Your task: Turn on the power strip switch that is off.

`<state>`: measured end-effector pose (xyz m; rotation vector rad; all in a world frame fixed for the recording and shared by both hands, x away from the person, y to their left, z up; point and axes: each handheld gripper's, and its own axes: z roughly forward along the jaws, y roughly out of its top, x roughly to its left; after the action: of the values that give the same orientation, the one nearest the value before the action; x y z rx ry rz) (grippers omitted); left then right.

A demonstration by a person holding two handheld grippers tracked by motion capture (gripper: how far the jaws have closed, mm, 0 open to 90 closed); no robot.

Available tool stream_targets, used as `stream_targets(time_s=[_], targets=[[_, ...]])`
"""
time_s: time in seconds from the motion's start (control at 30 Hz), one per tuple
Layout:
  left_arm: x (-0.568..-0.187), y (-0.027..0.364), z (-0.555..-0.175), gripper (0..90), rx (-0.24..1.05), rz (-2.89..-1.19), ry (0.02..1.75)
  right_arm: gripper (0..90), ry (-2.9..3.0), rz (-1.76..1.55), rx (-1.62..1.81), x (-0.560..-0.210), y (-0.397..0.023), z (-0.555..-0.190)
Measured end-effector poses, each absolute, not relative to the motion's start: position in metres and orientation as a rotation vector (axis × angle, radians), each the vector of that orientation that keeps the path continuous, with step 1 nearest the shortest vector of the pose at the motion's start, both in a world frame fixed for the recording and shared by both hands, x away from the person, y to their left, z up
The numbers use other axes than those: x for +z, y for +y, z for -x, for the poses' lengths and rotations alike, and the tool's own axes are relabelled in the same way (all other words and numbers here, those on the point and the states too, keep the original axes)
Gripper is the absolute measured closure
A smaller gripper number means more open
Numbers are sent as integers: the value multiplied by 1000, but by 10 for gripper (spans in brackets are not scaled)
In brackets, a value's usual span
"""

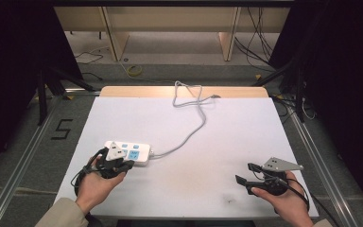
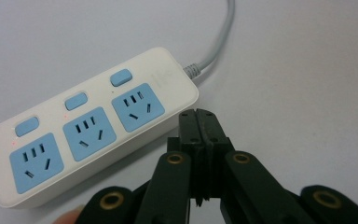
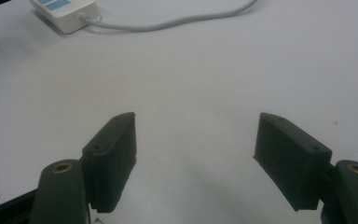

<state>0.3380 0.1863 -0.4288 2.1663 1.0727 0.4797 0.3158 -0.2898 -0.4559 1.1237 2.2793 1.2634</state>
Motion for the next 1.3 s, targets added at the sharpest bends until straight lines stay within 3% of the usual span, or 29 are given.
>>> stream_targets(time_s=[1.3], targets=[[-425, 191, -354, 899, 484, -2166, 1153, 299, 2281, -1123, 1268, -456, -289, -316]])
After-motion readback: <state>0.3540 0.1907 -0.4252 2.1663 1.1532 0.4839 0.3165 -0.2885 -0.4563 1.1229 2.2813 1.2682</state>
